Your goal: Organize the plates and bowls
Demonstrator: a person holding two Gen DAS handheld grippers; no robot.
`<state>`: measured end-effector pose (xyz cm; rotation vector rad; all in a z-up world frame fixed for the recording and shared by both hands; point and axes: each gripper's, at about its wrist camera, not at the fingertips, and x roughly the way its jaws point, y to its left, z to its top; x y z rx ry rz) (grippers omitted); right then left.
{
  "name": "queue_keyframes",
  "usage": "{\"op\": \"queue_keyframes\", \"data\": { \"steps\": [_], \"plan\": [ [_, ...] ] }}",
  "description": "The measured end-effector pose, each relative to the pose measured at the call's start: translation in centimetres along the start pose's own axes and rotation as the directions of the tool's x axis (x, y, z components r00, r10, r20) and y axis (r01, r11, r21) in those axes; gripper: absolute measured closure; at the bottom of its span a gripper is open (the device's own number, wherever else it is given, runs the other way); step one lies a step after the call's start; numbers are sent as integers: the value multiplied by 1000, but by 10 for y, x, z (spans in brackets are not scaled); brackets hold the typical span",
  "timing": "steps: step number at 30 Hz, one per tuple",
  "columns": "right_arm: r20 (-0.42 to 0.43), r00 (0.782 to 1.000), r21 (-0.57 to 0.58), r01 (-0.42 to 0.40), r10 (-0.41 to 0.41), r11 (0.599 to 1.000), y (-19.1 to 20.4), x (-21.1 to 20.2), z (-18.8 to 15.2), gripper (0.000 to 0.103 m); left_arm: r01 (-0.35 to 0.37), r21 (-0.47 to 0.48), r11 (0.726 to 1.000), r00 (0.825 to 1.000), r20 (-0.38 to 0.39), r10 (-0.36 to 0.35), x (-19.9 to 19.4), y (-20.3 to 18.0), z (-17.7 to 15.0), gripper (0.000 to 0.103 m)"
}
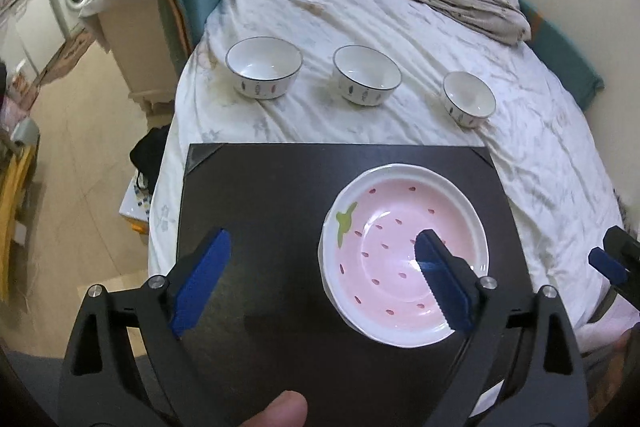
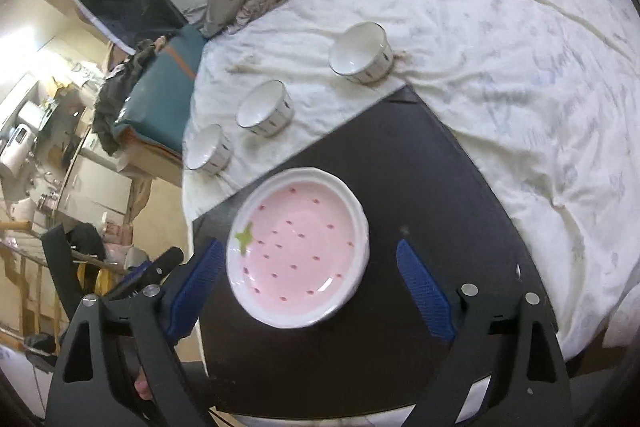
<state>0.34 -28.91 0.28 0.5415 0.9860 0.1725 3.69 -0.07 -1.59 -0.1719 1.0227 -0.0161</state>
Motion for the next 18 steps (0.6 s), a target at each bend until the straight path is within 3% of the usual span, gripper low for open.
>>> {"op": "queue_keyframes", "data": {
  "steps": [4,9,14,18],
  "plan": [
    [-4,1000,-53,16,-16,998,9,2,10,12,7,-15,1000,1000,3,-7,0,-5,1,11],
    [-18,1000,-112,8,-10,994,8,8,21,12,3,60,998,1000,0,-3,6,-33,6,11],
    [12,998,-169,64,-63,983,-9,17,42,12,-6,124,992,1000,-17,8,18,-64,24,11],
    [27,997,-137,81,-78,987,-30,29,69,12,-11,142,990,1000,-25,15,34,-83,45,11]
  ]
}}
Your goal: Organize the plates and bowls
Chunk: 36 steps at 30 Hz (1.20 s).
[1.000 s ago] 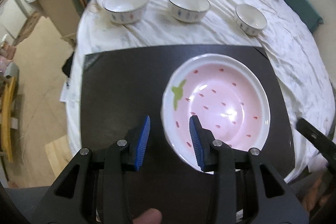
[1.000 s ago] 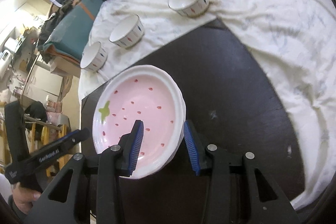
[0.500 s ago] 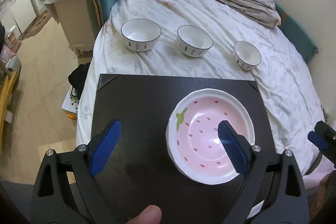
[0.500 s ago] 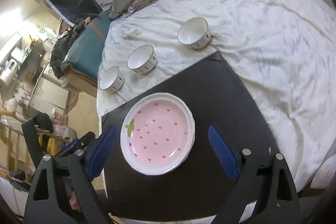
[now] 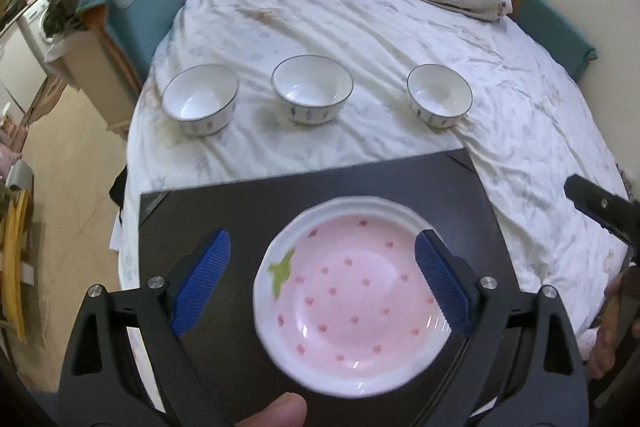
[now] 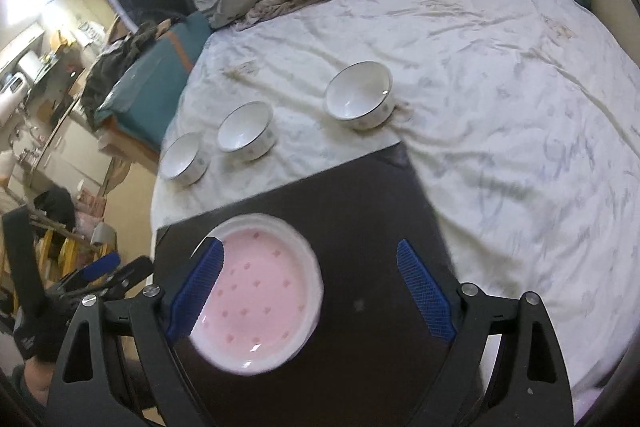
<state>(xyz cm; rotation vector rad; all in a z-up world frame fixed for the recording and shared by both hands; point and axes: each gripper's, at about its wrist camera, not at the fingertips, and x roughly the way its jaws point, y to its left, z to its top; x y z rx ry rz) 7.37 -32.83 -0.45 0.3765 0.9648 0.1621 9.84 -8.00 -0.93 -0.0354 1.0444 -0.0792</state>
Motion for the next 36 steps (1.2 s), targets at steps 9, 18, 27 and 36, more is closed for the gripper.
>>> {"op": "queue_keyframes", "data": {
  "steps": [9,18,27,36],
  "plan": [
    [-41,999,219,-13,23,976,-60,63,64,13,9,-35,999,998,-68,-11,67,-9,60,11],
    [-140,990,247,24,12,969,-76,150,121,43,-19,-1,1000,996,-88,19,109,-21,106,11],
    [-232,973,247,59,0,967,-100,211,132,82,-28,55,998,993,-115,34,135,-44,116,11],
    [-189,980,205,-15,54,979,-98,190,130,95,-17,49,999,993,-119,23,126,-54,104,11]
  ]
}}
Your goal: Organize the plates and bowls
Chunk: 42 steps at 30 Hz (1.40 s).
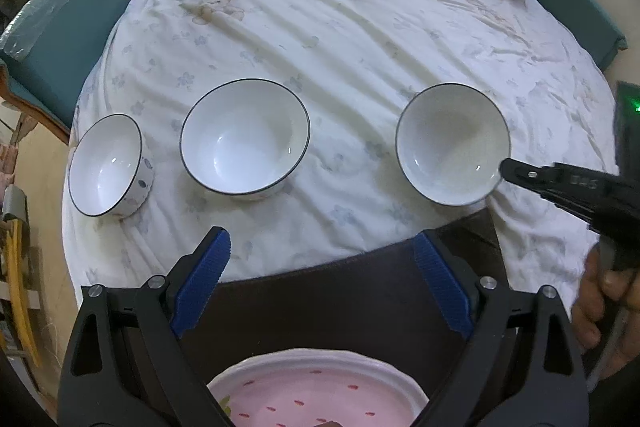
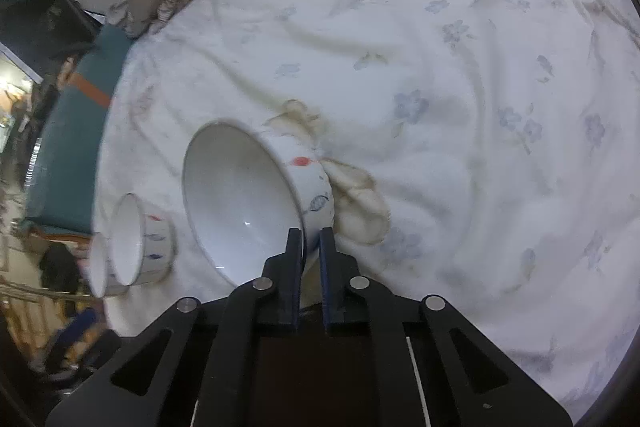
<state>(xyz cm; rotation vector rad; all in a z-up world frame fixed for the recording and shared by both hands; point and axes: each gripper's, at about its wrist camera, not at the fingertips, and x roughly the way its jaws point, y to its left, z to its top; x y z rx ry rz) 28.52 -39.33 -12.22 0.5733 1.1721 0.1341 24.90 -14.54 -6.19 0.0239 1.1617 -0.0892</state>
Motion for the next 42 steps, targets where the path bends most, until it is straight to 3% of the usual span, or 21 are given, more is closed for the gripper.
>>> {"op": "queue_keyframes", "data": {
  "steps": [3,8,10,17,20,22,23,26,31,34,35,39,42],
  "plan": [
    [4,999,2,-54,54,999,8,-16,-7,103,1,-14,1000,1000,-6,-2,-3,3,-5,11],
    [6,999,-33,-40,40,999,28,-45,-27,103,9,-38,999,999,-32,-11,-6,5,-14,11],
    [11,997,8,-79,79,997,23,-48,-30,103,8,-39,999,999,-34,-10,-7,5,-16,11],
    [19,998,94,-66,65,993,-1,-52,-24,94,14,-80,997,999,-33,-16,1,1,5,11],
    [35,996,162,-87,82,983,-17,-48,-15,74,24,-95,995,999,-26,-26,10,-7,26,13],
    [42,994,194,-111,105,975,-25,-42,-10,42,27,-86,996,999,-32,-30,24,-15,41,20],
    [45,993,208,-117,110,971,-29,-37,-6,41,32,-83,996,999,-38,-35,29,-18,46,27],
    [34,995,217,-97,92,971,-35,-24,4,42,52,-61,997,995,-80,-57,57,-31,62,35],
    [-7,995,224,-100,104,969,-38,2,14,59,54,-19,998,989,-137,-57,96,-46,73,58],
    [-35,997,196,-65,74,978,-33,14,10,62,35,35,999,988,-149,-30,111,-56,74,62],
    [-43,998,183,-40,48,982,-32,18,9,62,35,35,999,988,-150,-29,115,-57,74,70],
    [-48,999,185,-5,14,983,-37,23,7,69,70,4,998,981,-181,-68,122,-60,76,75],
    [-54,998,168,-1,10,986,-35,26,7,78,70,-71,995,989,-121,-79,111,-50,79,72]
  ]
}}
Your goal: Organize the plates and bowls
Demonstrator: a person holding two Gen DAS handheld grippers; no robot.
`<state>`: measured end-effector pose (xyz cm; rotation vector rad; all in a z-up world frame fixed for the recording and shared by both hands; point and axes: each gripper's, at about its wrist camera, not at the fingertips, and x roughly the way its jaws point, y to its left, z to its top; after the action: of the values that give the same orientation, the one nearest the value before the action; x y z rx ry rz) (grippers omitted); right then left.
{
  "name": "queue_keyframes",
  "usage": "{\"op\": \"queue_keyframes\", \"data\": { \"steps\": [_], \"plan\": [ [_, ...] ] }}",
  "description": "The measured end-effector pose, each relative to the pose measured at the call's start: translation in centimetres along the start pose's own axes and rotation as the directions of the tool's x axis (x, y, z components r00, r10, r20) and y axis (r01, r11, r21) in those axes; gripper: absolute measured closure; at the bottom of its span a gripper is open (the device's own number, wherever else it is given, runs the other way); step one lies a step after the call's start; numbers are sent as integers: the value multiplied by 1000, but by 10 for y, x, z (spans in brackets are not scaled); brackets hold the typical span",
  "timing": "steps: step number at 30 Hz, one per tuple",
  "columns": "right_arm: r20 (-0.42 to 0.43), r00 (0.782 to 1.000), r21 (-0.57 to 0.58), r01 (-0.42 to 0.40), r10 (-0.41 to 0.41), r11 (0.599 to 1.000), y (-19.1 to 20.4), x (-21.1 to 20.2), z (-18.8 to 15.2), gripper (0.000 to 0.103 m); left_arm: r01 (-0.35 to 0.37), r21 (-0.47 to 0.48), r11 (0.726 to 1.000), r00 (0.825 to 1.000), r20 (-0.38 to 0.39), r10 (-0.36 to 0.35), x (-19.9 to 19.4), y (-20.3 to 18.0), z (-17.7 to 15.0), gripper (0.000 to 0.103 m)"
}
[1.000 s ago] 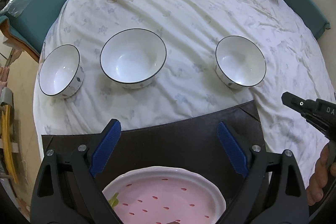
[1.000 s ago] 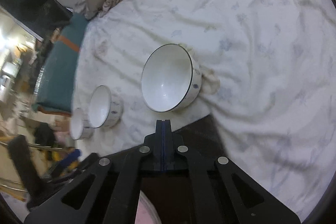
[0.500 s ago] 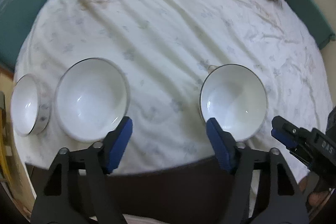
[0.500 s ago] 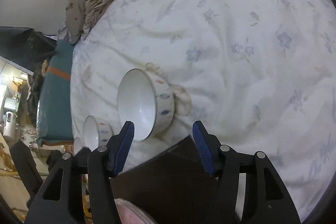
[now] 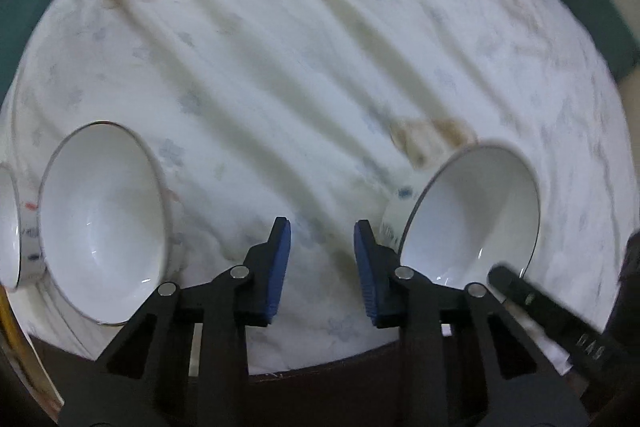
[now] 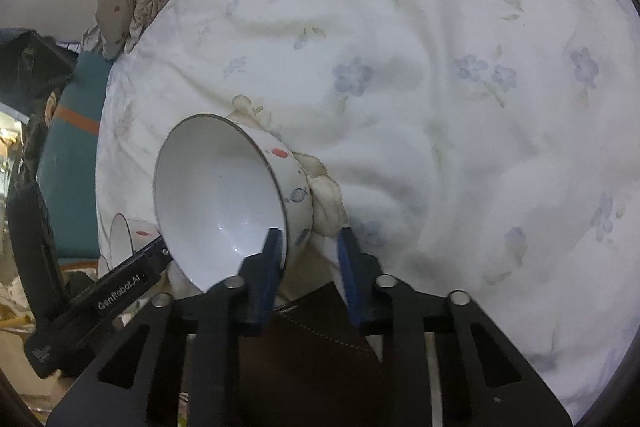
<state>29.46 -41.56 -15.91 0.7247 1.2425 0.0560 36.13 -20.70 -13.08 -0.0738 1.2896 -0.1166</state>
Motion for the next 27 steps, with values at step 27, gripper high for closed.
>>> {"op": "queue_keyframes", "data": {
  "steps": [27],
  "plan": [
    [-12,995,65,-95,96,993,-9,5,1,78,-23,151,988,999,-41,30,22,-34,-4,77]
  ]
}}
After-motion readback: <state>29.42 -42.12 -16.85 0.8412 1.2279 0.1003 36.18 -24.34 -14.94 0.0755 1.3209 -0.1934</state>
